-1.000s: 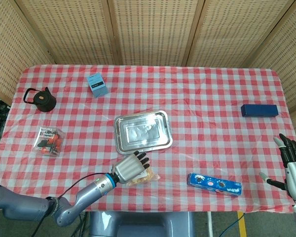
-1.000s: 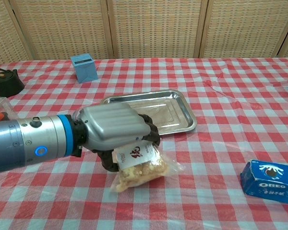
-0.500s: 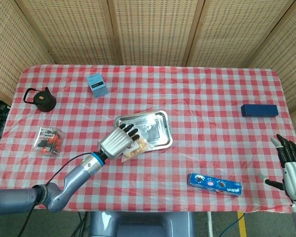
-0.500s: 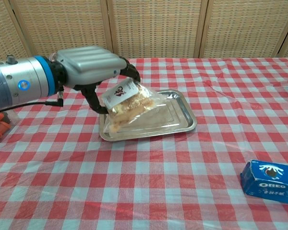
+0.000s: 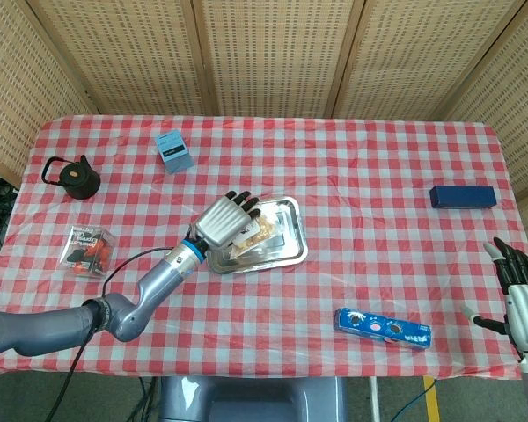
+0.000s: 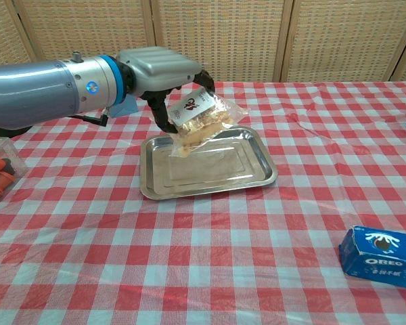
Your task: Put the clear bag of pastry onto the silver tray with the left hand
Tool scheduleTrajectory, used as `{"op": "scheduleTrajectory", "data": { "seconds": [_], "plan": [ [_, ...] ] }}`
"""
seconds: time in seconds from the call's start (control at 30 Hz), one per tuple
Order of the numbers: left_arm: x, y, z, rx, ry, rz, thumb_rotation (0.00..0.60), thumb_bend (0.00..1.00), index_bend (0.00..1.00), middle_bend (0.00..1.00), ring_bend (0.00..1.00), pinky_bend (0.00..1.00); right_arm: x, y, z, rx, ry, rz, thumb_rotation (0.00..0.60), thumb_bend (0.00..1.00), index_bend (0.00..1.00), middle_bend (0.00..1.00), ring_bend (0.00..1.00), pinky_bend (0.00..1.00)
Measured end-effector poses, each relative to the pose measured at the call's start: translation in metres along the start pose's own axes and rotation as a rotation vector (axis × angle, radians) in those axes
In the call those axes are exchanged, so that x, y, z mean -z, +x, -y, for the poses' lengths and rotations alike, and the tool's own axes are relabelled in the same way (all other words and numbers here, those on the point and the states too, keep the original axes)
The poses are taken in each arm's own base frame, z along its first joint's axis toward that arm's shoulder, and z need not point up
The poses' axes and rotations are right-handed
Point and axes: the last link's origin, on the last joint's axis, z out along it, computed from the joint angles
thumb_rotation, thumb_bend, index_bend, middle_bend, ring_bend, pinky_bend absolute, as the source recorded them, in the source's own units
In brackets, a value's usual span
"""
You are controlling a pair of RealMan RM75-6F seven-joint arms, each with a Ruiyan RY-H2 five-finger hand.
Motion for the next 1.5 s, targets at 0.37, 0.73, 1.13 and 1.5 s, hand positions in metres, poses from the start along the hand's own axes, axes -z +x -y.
{"op": "scheduleTrajectory", "data": {
  "seconds": [0.37,0.73,1.13,1.5],
  "plan": [
    [-0.035,-0.014,-0.013,-0.025,-0.007,0.047,0.600,0.34,0.38,0.07,0.07,0.20,-0.005,0.000,-0.007,-0.017,-0.023,0.010,0.600,0.06,0.04,0.00,0.00,0.00],
    [-0.045,-0.026,-0.012,-0.049,0.016,0.079,0.600,0.19,0.08,0.00,0.00,0.00,-0.005,0.001,-0.007,-0.024,-0.024,0.008,0.600,0.06,0.04,0.00,0.00,0.00],
    [-0.031,-0.017,-0.001,-0.020,0.070,0.011,0.600,0.17,0.00,0.00,0.00,0.00,-0.005,0.000,-0.005,-0.018,-0.016,0.011,0.600,0.06,0.04,0.00,0.00,0.00],
    [0.041,0.008,0.026,0.050,0.172,-0.145,0.600,0.02,0.00,0.00,0.00,0.00,-0.002,-0.004,0.002,-0.002,0.007,0.017,0.600,0.06,0.03,0.00,0.00,0.00]
  ]
}}
